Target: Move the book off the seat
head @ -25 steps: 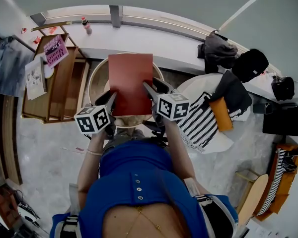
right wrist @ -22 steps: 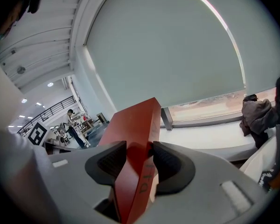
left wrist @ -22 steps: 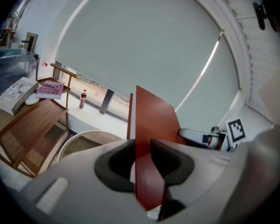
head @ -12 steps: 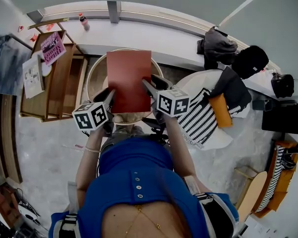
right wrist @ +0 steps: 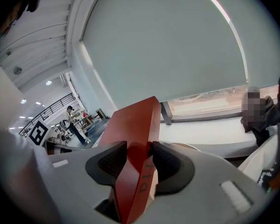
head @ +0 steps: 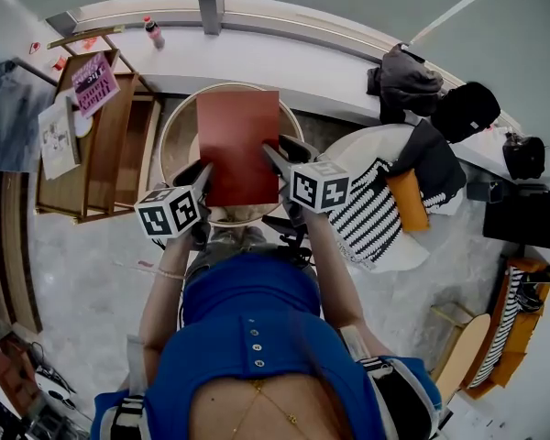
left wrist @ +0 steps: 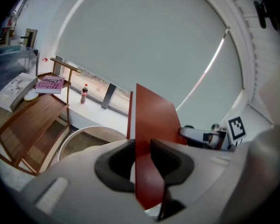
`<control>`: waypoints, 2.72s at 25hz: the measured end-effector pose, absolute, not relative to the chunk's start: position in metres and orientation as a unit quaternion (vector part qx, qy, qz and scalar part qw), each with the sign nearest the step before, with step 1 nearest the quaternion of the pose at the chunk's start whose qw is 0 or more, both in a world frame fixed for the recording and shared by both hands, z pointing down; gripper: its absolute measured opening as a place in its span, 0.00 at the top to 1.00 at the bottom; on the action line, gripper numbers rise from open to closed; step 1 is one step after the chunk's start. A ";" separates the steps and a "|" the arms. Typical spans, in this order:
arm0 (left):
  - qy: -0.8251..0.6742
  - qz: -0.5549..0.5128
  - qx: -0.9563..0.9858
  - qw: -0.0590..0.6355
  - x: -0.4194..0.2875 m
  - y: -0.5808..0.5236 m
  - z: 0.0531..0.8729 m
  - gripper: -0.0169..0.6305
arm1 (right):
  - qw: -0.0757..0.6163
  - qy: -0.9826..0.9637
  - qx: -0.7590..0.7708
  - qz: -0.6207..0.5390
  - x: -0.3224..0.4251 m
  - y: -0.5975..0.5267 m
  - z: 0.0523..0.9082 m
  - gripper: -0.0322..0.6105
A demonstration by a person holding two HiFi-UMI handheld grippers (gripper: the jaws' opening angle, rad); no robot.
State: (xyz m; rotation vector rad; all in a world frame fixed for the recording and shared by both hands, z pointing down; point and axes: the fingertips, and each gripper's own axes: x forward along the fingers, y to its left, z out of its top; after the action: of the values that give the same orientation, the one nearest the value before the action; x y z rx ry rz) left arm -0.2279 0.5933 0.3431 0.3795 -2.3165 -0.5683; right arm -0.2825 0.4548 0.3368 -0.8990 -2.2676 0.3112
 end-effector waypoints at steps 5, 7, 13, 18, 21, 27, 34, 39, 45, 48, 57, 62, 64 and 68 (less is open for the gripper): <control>-0.890 -0.221 0.145 0.372 -0.235 0.594 0.357 0.82 | 0.353 -0.862 -0.343 0.123 -0.291 0.457 0.351 0.67; -0.887 -0.222 0.144 0.378 -0.237 0.596 0.363 0.82 | 0.359 -0.860 -0.342 0.121 -0.293 0.458 0.357 0.67; -0.880 -0.222 0.134 0.398 -0.242 0.599 0.398 0.82 | 0.391 -0.847 -0.338 0.120 -0.298 0.462 0.394 0.68; -0.867 -0.226 0.125 0.425 -0.247 0.603 0.452 0.82 | 0.424 -0.837 -0.325 0.118 -0.302 0.466 0.449 0.68; -0.861 -0.226 0.119 0.440 -0.251 0.607 0.492 0.82 | 0.443 -0.828 -0.319 0.124 -0.306 0.470 0.492 0.68; -0.844 -0.232 0.113 0.470 -0.254 0.607 0.587 0.82 | 0.472 -0.821 -0.292 0.131 -0.308 0.469 0.589 0.68; -0.830 -0.220 0.117 0.500 -0.249 0.611 0.682 0.82 | 0.501 -0.809 -0.268 0.150 -0.297 0.470 0.691 0.68; -0.818 -0.207 0.120 0.523 -0.242 0.605 0.729 0.81 | 0.517 -0.799 -0.265 0.154 -0.286 0.464 0.740 0.68; -0.809 -0.214 0.110 0.537 -0.237 0.601 0.759 0.81 | 0.533 -0.792 -0.261 0.144 -0.283 0.460 0.770 0.69; -0.801 -0.218 0.104 0.548 -0.233 0.601 0.770 0.81 | 0.542 -0.787 -0.260 0.137 -0.281 0.461 0.781 0.69; -0.784 -0.204 0.107 0.577 -0.227 0.601 0.792 0.82 | 0.562 -0.777 -0.257 0.120 -0.274 0.461 0.802 0.69; -0.788 -0.199 0.112 0.572 -0.225 0.602 0.794 0.81 | 0.560 -0.780 -0.255 0.111 -0.273 0.463 0.803 0.69; -0.786 -0.192 0.115 0.576 -0.227 0.601 0.795 0.81 | 0.564 -0.779 -0.255 0.105 -0.274 0.462 0.804 0.68; -0.780 -0.181 0.122 0.586 -0.226 0.600 0.797 0.80 | 0.570 -0.775 -0.254 0.101 -0.273 0.463 0.804 0.68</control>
State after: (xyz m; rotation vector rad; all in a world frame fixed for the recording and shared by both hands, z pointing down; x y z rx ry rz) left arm -0.2261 0.5996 0.7968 0.2839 -1.8186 -0.4213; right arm -0.2731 0.4626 0.8038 -0.5958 -1.8194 0.2371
